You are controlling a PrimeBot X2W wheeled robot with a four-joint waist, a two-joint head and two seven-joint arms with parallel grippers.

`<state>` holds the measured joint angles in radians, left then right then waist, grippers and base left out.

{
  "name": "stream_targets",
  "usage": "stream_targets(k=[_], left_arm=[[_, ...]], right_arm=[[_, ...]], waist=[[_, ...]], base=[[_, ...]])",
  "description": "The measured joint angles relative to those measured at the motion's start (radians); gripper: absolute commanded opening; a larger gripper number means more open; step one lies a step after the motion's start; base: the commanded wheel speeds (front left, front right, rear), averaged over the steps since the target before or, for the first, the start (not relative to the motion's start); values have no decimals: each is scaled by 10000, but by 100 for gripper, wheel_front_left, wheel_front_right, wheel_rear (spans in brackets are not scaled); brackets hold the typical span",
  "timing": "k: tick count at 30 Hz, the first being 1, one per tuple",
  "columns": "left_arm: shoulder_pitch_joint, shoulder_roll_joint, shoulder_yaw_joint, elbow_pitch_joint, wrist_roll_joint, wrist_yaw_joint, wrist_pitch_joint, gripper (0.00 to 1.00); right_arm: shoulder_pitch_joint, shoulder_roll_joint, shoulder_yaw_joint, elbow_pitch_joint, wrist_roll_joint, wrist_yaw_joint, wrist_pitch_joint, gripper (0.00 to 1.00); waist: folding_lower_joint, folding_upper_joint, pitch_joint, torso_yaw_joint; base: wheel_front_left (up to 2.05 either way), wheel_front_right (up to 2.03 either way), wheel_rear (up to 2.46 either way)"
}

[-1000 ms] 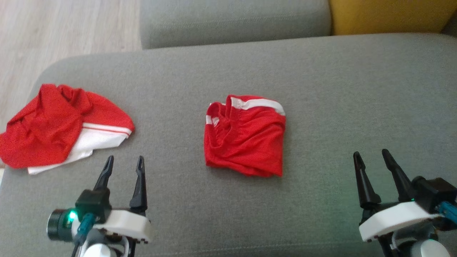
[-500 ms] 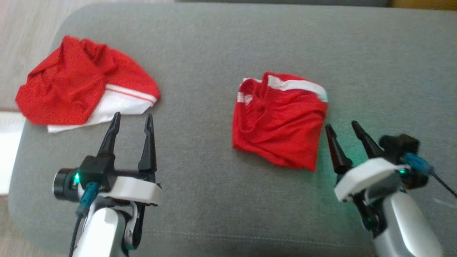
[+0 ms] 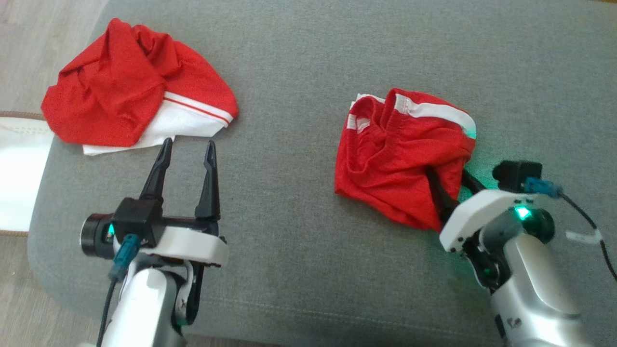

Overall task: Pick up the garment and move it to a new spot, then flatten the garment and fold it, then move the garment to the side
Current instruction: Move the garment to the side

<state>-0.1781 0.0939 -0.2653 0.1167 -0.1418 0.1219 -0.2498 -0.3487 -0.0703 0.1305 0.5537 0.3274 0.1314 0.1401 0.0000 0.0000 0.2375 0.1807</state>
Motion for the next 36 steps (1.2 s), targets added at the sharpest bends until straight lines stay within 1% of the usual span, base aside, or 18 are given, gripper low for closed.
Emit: stream_targets(k=[1, 2, 3, 7, 9, 13, 17, 21, 24, 25, 31, 36], left_arm=[[0, -2, 8, -2, 10, -2, 0, 100], [0, -8, 12, -2, 56, -17, 0, 100], [0, -12, 33, -2, 98, -82, 0, 100], [0, -17, 107, -4, 171, -92, 0, 100], [0, -15, 146, -12, 209, -127, 0, 100], [5, 2, 178, -71, 263, -169, -31, 100], [12, 46, 197, -188, 351, -247, -42, 100], [8, 180, 188, -343, 443, -276, -42, 100], [-27, 305, 174, -514, 474, -399, -44, 100], [-27, 305, 174, -514, 474, -399, -44, 100], [-553, 560, -23, -819, 673, -617, -56, 100], [-979, 679, -151, -1060, 757, -784, 119, 100]], right_arm=[[-91, -2, 75, 23, 211, 0, 178, 37], [-171, -4, 186, 29, 487, 0, 347, 0], [-267, 0, 410, 27, 752, 0, 573, 0], [-286, -75, 748, -102, 899, 0, 667, 0], [-286, -203, 980, -261, 895, 0, 696, 0], [-267, -667, 1634, -675, 803, 0, 777, 0], [-197, -1070, 2048, -980, 761, 0, 913, 0], [-135, -1511, 2485, -1216, 796, 0, 1135, 0], [-254, -1904, 2878, -1340, 857, 0, 1206, 0], [-254, -1904, 2878, -1340, 857, 0, 1206, 0], [-1225, -2610, 3237, -1371, 894, 0, 1145, 0], [-2026, -2702, 3400, -1154, 968, 0, 700, 0]], waist=[[0, 0, 2, -23], [0, 0, -1, -48], [0, 0, 1, -105], [0, 0, 24, -229], [0, 0, 32, -322], [0, 0, 10, -661], [0, 0, 10, -1207], [0, 0, 90, -1920], [0, 0, 223, -2483], [0, 0, 223, -2483], [0, 0, 795, -3455], [1, 0, 1494, -3972]], base=[[0, 0, 0], [0, 0, 0], [0, 0, 0], [0, 0, 0], [0, 0, 0], [0, 0, 0], [0, 0, 0], [0, 0, 0], [0, 0, 0], [0, 0, 0], [0, 0, 0], [0, 0, 0]])
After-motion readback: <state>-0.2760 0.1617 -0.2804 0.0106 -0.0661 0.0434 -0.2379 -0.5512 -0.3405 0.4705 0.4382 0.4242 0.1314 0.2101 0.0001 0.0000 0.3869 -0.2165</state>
